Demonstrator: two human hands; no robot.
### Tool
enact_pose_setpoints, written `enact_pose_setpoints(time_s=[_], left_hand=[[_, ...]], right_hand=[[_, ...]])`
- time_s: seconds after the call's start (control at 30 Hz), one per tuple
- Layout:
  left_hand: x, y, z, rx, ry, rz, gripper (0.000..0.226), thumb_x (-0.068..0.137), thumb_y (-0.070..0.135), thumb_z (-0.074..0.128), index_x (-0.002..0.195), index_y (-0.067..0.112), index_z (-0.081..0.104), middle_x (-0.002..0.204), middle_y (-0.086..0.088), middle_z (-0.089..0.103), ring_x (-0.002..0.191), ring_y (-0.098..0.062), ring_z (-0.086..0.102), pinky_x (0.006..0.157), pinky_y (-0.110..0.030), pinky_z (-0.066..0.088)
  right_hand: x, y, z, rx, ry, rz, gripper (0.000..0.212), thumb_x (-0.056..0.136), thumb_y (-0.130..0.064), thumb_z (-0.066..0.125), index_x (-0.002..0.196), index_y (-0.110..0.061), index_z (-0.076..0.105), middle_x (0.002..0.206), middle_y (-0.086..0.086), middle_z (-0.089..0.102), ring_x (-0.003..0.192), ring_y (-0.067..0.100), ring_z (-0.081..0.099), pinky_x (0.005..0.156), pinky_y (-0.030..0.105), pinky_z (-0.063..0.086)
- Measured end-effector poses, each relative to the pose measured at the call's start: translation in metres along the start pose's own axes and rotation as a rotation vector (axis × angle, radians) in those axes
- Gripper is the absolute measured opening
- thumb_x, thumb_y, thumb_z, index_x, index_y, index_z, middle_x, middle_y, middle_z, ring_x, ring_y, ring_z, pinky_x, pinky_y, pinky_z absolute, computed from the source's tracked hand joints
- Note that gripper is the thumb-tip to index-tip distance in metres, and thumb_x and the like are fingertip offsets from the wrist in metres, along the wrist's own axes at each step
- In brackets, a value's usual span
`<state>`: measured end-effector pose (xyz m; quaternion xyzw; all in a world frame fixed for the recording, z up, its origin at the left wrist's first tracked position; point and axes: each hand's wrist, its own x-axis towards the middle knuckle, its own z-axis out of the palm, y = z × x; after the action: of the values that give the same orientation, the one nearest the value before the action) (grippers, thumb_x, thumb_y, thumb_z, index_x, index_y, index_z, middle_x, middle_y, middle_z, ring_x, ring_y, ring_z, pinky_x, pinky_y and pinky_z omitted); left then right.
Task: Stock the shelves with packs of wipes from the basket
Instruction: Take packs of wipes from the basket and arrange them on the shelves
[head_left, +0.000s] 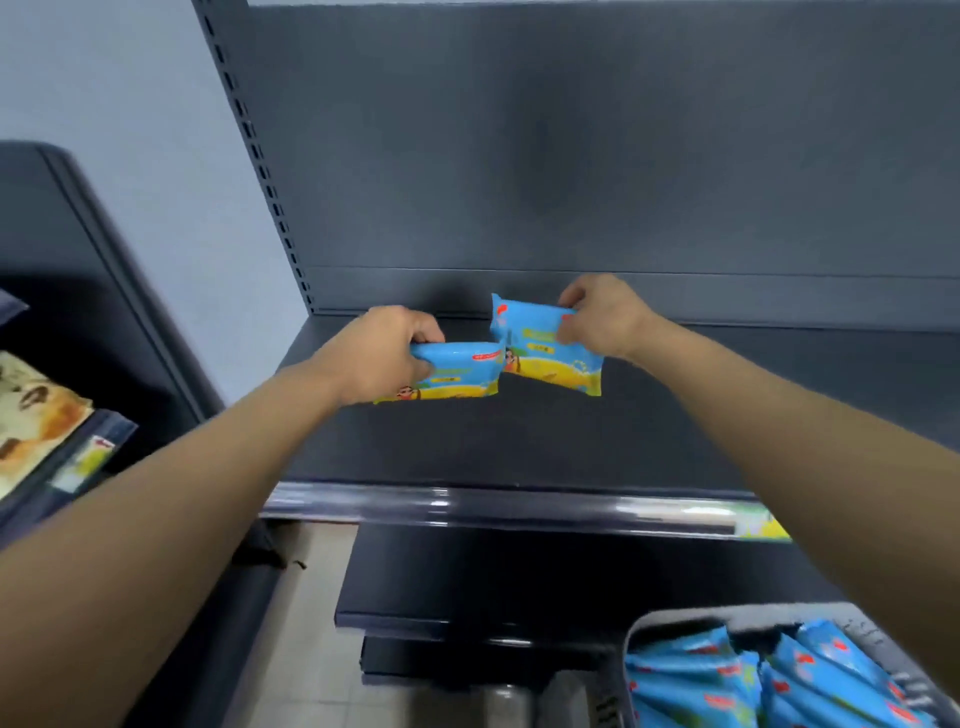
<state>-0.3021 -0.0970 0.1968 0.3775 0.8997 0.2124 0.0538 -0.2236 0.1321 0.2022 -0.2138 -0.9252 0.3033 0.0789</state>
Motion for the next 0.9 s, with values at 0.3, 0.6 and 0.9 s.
enact_pose_setpoints(time_s=[0.3,0.6,0.9], left_hand=[[0.067,-0.131,-0.03,-0.05,-0.018,-0.044,0.02,0.075,0.005,0.068,0.09,0.019,0.069,0.09,0.0,0.057,0.08,-0.017,0.056,0.069,-0.026,0.044],[0.094,-0.186,-0.013,-0.106,0.006,-0.055,0.032,0.078,0.002,0.067,0.108,0.015,0.068,0.097,-0.001,0.044,0.086,-0.017,0.05,0.075,-0.02,0.036],[0.133,-0.183,0.0,-0.071,0.065,-0.004,0.025,0.079,0.008,0.067,0.103,0.012,0.06,0.1,0.0,0.048,0.088,-0.017,0.052,0.074,-0.025,0.043]], right_hand=[[0.119,-0.078,0.089,0.148,-0.034,-0.094,0.02,0.079,-0.004,0.066,0.086,-0.022,0.062,0.091,-0.006,0.062,0.088,0.016,0.059,0.076,0.029,0.047],[0.168,-0.085,0.148,0.181,-0.05,-0.064,0.02,0.086,-0.006,0.061,0.105,-0.013,0.065,0.097,0.001,0.056,0.085,0.016,0.053,0.07,0.025,0.042],[0.181,-0.072,0.153,0.214,0.082,0.007,0.024,0.087,0.001,0.051,0.108,-0.008,0.058,0.105,0.01,0.058,0.079,0.018,0.053,0.063,0.025,0.043]])
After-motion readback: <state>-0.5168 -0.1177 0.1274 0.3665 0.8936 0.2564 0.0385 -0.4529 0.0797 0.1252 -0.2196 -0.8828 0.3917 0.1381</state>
